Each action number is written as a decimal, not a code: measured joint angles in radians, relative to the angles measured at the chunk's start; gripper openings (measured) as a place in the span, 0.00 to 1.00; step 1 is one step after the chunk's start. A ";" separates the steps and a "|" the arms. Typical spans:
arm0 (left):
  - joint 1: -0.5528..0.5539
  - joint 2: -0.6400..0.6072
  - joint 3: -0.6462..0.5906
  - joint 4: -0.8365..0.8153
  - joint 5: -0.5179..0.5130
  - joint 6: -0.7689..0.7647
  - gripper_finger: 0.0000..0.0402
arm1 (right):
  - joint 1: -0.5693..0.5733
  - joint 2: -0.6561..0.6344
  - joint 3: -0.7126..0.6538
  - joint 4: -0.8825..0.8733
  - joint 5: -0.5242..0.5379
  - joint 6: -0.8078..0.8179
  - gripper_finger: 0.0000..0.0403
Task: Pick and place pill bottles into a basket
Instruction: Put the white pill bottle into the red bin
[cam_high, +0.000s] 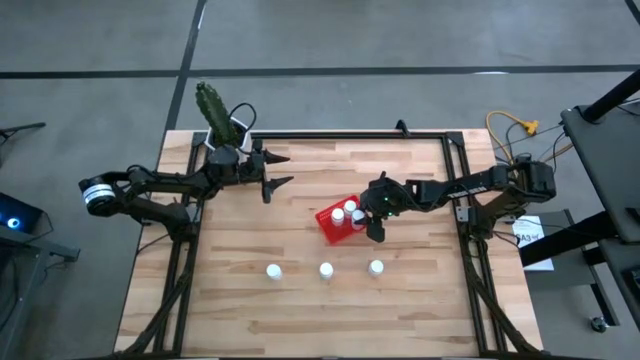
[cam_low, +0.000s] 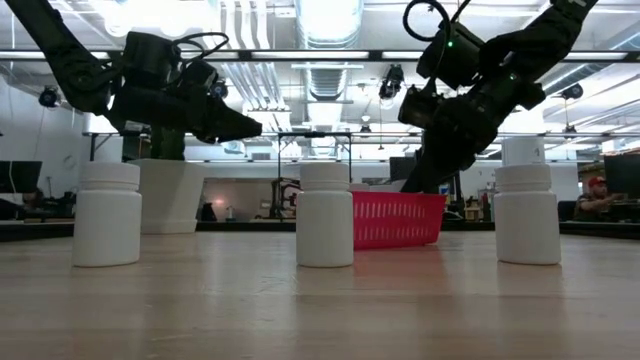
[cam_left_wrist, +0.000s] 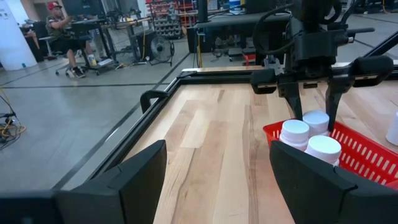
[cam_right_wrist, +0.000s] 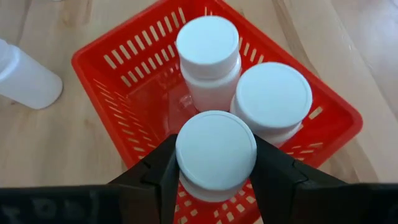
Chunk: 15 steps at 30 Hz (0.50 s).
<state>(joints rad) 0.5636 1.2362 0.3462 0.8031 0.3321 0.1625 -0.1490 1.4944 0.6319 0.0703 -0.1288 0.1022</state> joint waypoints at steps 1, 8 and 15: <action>0.000 0.000 0.000 0.000 0.000 0.000 0.66 | 0.000 0.000 0.000 -0.001 0.000 -0.003 0.36; 0.000 0.000 0.000 0.000 0.000 0.000 0.66 | 0.000 0.000 0.000 0.001 0.000 -0.019 0.36; 0.000 0.000 0.000 0.000 0.000 0.000 0.66 | 0.000 0.000 0.000 0.001 0.000 -0.008 0.47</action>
<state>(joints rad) 0.5636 1.2362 0.3462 0.8029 0.3321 0.1627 -0.1490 1.4944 0.6319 0.0711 -0.1292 0.0939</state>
